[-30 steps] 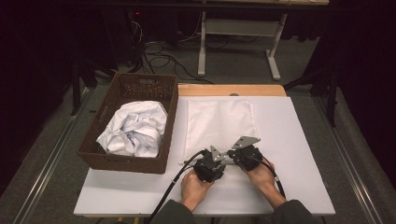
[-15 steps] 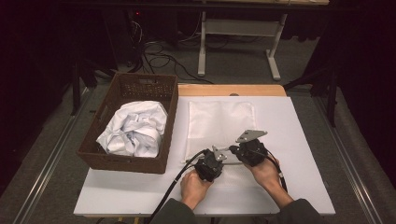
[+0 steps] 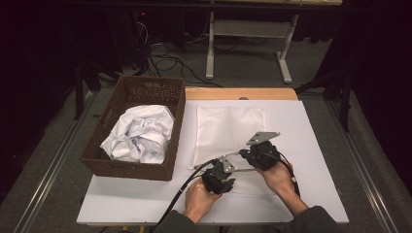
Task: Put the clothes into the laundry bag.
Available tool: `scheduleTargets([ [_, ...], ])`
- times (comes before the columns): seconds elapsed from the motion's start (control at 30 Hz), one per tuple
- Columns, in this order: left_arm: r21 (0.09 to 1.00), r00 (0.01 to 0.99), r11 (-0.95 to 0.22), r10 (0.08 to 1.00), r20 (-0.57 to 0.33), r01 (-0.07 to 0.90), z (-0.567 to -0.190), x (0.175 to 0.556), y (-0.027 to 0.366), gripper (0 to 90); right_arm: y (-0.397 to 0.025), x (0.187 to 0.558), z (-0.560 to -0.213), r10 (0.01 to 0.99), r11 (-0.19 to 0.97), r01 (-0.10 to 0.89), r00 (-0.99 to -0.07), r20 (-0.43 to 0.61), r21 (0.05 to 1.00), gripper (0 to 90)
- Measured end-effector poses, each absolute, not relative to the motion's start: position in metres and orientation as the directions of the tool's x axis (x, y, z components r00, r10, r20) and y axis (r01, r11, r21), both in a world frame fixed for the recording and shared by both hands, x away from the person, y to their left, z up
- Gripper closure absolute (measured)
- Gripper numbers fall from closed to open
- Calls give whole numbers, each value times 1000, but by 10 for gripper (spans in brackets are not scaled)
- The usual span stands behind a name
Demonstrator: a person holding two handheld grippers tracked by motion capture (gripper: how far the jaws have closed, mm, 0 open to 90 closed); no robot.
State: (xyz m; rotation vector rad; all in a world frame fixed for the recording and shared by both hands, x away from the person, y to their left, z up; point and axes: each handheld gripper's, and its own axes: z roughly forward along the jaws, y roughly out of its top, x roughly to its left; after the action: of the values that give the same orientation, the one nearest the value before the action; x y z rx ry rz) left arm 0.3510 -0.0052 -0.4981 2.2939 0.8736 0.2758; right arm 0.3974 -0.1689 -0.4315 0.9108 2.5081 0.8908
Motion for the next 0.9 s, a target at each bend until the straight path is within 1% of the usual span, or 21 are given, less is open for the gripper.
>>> scheduleTargets([
  [0.03,641,757,-567,653,-33,517,-500,351,-7,607,-168,398,-432,661,604,458,-745,-90,652,891],
  [0.1,623,764,-584,644,-33,520,-503,351,-10,586,-167,398,-431,658,606,458,-748,-88,650,891],
  [0.13,631,765,-583,644,-25,511,-504,349,-11,579,-167,398,-431,659,604,456,-747,-89,654,891],
  [0.23,631,767,-582,641,-32,513,-504,349,-12,613,-166,398,-430,664,599,460,-743,-85,655,891],
  [0.27,633,769,-584,638,-28,508,-505,348,-13,634,-166,398,-429,664,600,460,-743,-86,655,891],
  [0.4,639,784,-601,621,-3,479,-506,346,-16,808,-165,399,-427,665,601,459,-741,-91,654,892],
  [0.47,633,783,-612,622,15,474,-505,346,-19,876,-166,399,-426,665,602,458,-741,-94,654,892],
  [0.5,630,783,-615,622,17,474,-505,347,-19,893,-166,399,-426,666,602,457,-740,-95,654,892],
  [0.6,625,790,-626,613,24,467,-503,346,-19,899,-166,398,-426,666,602,458,-739,-96,654,891],
  [0.67,617,802,-625,598,-16,478,-500,344,-17,900,-167,398,-425,666,605,459,-740,-97,651,892],
  [0.77,607,821,-638,570,-42,474,-493,339,-13,900,-168,399,-424,664,607,457,-742,-98,650,892],
  [0.83,583,829,-651,555,-71,486,-491,337,-11,899,-168,400,-423,662,605,456,-744,-95,653,892],
  [0.9,591,826,-644,560,-67,485,-489,335,-9,892,-167,400,-423,664,603,459,-742,-92,653,892],
])
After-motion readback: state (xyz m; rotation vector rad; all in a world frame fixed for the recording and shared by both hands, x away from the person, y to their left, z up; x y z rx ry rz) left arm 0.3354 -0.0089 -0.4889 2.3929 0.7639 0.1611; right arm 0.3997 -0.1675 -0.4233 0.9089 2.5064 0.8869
